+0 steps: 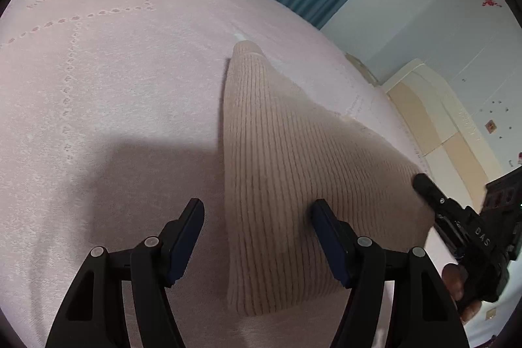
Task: Fold small clothes
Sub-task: 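Lower the held bundle onto the bedspread with the right tool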
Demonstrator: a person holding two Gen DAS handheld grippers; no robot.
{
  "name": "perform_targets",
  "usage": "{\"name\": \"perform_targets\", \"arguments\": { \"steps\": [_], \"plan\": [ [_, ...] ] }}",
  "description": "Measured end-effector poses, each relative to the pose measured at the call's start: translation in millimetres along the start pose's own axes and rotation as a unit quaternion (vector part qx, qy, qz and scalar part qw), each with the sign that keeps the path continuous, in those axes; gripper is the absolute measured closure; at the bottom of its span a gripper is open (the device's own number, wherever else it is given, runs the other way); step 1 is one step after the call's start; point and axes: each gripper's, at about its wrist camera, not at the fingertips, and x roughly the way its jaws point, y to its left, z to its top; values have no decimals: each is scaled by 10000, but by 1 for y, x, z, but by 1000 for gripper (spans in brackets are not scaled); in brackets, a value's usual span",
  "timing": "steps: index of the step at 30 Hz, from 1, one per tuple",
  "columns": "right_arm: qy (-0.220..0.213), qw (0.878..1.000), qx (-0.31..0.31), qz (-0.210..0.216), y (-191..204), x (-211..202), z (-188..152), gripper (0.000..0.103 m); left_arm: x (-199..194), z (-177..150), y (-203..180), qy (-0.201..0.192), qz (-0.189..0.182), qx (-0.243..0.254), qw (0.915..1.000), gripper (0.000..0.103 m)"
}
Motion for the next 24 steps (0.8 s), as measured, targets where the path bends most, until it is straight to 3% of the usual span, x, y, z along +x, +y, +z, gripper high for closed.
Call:
{"name": "perform_targets", "arguments": {
  "steps": [4,8,16,20,24],
  "plan": [
    [453,9971,164,-589,-22,19,-15,92,1,-2,-10,-8,9,221,9998,37],
    [736,9947,243,-682,-25,27,-20,90,6,-5,-19,17,148,435,9989,37],
    [65,9955,-499,-797,17,0,12,87,-11,-2,-29,-158,446,739,9961,38],
    [54,9927,-871,-833,28,11,23,87,-24,8,-42,-302,469,1091,9925,38],
    [160,9917,-999,-787,28,25,23,87,-19,32,-53,-290,215,1263,9913,42]
  ]
}}
